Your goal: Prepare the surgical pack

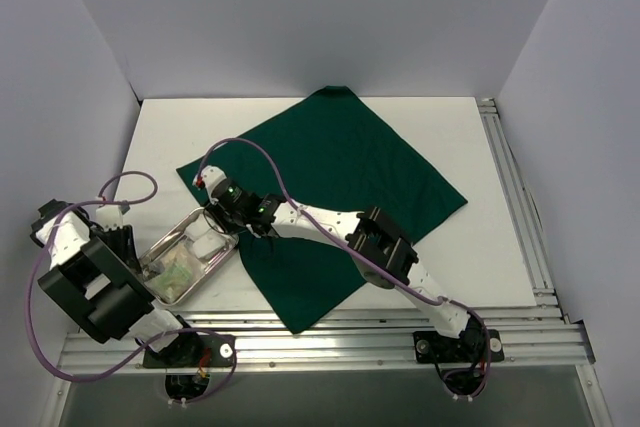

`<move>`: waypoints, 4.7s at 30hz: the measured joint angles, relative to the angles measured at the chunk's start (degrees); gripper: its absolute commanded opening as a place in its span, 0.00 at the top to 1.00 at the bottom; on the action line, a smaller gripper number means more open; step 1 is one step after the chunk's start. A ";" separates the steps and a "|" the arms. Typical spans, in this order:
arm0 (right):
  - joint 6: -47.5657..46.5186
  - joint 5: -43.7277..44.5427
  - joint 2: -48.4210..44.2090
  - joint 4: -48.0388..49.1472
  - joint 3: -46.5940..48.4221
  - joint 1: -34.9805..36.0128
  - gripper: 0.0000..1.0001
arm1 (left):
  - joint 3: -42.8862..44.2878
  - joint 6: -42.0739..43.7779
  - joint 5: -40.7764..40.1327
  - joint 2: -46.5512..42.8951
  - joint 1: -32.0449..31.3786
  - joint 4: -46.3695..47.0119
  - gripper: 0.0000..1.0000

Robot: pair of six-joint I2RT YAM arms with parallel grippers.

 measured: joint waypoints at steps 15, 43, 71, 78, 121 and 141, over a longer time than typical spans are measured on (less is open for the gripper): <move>0.24 0.02 4.87 -0.20 1.70 0.04 0.80 | -4.63 -1.36 -2.32 1.11 -2.40 4.87 0.70; 3.23 0.17 5.66 -7.61 8.31 1.92 0.85 | -0.17 -2.08 -5.38 1.62 -2.27 2.89 0.98; 4.72 -1.62 7.45 -5.60 10.60 3.72 0.79 | 0.98 0.76 -8.13 3.15 -0.09 3.50 0.98; 4.98 0.31 7.37 -5.57 10.60 3.76 0.75 | 2.84 0.11 -7.67 4.98 -0.09 4.50 0.80; 8.11 3.76 2.71 -9.09 5.95 5.64 0.81 | -8.59 3.26 -10.95 -10.54 1.51 2.78 0.64; 11.04 3.34 2.62 -9.75 4.79 5.95 0.92 | -9.94 4.72 -10.69 -7.15 2.91 2.34 0.81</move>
